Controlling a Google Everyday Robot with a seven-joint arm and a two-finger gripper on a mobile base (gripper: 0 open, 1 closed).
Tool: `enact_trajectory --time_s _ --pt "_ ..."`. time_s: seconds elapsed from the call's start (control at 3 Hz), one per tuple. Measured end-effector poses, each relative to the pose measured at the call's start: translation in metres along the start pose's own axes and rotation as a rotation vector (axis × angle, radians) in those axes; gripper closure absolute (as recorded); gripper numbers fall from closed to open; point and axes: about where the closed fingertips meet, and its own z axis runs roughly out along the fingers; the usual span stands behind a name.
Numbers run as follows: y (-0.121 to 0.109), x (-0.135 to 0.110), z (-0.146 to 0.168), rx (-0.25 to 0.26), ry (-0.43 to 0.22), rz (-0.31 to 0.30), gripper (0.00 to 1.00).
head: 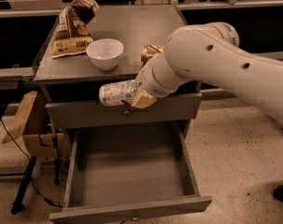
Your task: Pick blue plastic bottle from middle drawer and place on counter
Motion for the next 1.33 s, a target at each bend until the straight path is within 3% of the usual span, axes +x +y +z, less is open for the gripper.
enact_trajectory --time_s 0.33,0.67,1.0,1.33 --pt "0.0 0.0 0.0 0.0 0.0 0.0 1.0" --pt "-0.021 -0.016 -0.018 0.058 -0.026 -0.045 1.0" --pt "-0.08 -0.038 -0.049 0.173 -0.001 -0.104 1.0" --pt "-0.15 -0.044 -0.072 0.279 0.029 -0.127 1.0"
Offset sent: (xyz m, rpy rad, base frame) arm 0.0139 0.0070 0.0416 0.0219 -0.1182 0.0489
